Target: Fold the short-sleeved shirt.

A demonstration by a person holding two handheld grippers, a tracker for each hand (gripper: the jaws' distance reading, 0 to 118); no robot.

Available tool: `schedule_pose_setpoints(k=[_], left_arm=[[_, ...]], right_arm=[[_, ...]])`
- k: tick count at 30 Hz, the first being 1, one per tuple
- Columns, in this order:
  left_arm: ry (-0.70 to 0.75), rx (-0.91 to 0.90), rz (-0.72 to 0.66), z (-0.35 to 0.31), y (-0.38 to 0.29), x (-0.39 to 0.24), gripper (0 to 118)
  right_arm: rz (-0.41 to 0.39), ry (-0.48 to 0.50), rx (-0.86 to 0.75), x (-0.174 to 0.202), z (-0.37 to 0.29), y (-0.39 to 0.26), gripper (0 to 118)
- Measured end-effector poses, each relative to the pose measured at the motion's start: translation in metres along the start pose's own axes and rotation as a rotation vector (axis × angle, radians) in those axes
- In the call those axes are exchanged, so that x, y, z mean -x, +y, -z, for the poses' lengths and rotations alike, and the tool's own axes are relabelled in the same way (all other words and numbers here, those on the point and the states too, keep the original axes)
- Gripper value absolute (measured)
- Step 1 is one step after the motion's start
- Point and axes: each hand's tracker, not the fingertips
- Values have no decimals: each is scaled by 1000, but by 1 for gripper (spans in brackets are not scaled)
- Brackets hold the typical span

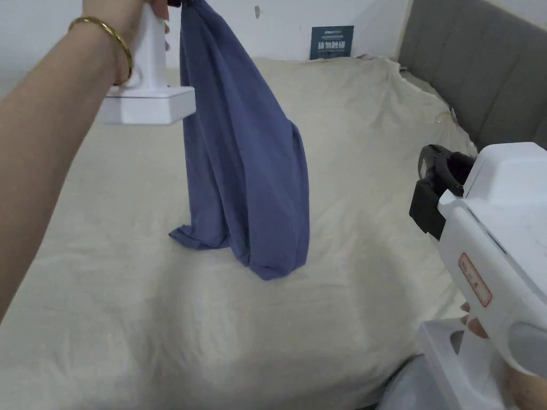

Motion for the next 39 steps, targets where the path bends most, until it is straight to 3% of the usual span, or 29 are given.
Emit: schedule_pose_setpoints(k=[11, 18, 21, 25, 27, 31, 39], left_arm=[[-33, 437, 104, 89, -202, -54, 0], [-6, 619, 134, 110, -287, -61, 2], [1, 625, 141, 111, -297, -59, 28], [-44, 564, 23, 98, -275, -43, 90], [-69, 472, -76, 85, -252, -30, 112], [11, 208, -144, 46, -209, -6, 116], [257, -247, -32, -50, -184, 25, 116]], right_arm=[[28, -35, 100, -8, 15, -25, 0], [30, -25, 132, -5, 24, -32, 0], [32, -15, 137, -1, 26, -33, 0], [23, 7, 133, 5, 28, -32, 0], [20, 17, 125, 9, 29, -29, 0], [22, 43, 104, 16, 34, -22, 0], [10, 93, 29, 37, 45, -5, 0]])
